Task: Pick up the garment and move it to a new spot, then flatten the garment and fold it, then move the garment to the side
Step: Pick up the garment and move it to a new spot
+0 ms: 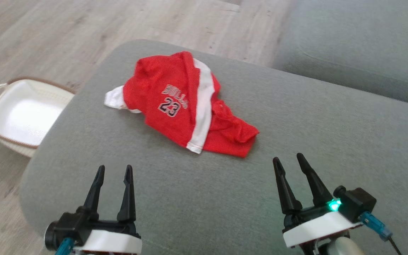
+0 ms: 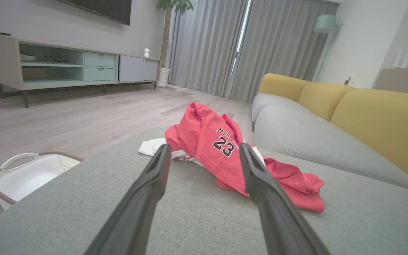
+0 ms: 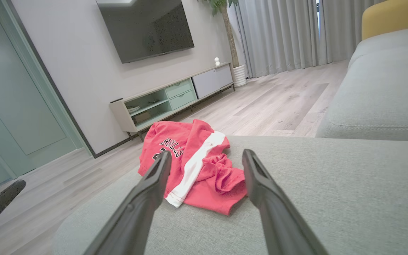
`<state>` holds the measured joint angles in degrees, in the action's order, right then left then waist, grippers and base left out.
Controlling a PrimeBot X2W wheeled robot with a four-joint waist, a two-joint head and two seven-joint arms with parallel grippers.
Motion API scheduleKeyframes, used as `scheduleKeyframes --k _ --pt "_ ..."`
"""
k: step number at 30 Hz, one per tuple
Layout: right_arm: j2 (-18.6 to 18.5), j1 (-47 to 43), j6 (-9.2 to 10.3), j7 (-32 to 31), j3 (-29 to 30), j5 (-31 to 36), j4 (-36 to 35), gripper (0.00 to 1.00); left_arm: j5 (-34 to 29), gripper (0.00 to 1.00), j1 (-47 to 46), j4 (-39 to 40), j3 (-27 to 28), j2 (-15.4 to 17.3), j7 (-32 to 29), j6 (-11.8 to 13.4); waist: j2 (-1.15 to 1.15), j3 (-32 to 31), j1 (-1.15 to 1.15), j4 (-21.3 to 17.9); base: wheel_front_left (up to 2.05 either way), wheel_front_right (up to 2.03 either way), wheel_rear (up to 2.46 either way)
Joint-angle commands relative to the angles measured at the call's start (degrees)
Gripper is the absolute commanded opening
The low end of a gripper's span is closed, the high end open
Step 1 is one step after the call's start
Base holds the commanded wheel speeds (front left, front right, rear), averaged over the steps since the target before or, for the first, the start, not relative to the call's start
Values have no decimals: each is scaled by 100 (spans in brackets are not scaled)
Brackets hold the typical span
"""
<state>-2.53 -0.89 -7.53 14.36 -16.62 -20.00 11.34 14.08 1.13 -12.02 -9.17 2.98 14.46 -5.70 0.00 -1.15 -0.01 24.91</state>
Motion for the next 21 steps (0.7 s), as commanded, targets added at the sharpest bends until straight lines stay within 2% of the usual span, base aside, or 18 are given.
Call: scheduleKeyframes --k 1,13,21 --pt "-34 64 4 63 -134 -86 -164 100 -23 100 -168 180 192 -10 54 13 0 -69 1 207 0 0 0" --pt "-34 153 4 63 -216 -183 -119 100 -40 100 -130 266 343 -10 54 -13 0 26 1 313 0 0 0" --pt "-34 410 4 63 -34 77 -272 100 -377 100 -619 397 745 70 54 -58 0 614 1 -86 0 0 0"
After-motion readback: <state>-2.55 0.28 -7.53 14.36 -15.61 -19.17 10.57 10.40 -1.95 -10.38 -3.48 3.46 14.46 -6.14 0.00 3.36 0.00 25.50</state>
